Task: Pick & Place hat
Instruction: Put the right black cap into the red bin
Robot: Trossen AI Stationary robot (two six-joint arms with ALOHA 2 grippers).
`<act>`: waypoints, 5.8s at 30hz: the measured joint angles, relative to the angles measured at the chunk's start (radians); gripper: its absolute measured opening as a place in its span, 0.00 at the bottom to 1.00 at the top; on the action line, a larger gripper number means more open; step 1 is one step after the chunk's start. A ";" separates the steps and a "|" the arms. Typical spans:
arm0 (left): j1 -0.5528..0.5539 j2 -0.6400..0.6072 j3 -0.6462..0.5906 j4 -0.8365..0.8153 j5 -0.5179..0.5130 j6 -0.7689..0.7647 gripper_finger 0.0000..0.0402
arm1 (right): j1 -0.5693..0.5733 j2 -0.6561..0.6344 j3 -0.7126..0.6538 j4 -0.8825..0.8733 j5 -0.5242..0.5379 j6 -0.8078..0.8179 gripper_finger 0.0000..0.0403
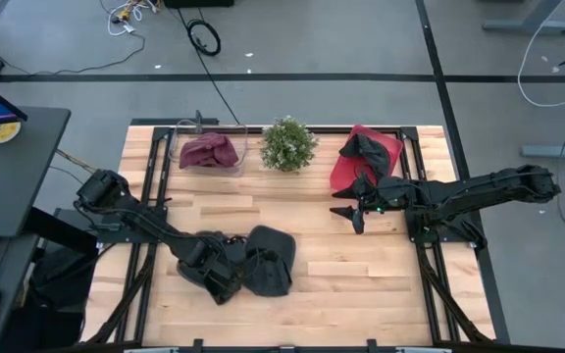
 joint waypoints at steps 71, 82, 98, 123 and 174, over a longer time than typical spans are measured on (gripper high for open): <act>0.127 -0.324 0.000 0.863 0.205 1.432 0.01 | 0.163 0.041 0.029 0.452 -0.217 -0.238 0.61; 0.210 -0.324 0.000 0.952 0.372 1.407 0.01 | 0.163 0.280 0.253 0.315 -0.240 -0.365 0.61; 0.236 -0.324 0.000 0.962 0.435 1.391 0.01 | 0.117 0.483 0.506 0.169 -0.475 -0.385 0.61; 0.253 -0.324 0.000 0.951 0.372 1.406 0.01 | 0.150 0.513 0.514 0.205 -0.674 -0.284 0.40; 0.209 -0.314 0.000 1.069 -0.300 1.341 0.37 | 0.248 0.200 0.514 0.287 0.675 0.066 0.05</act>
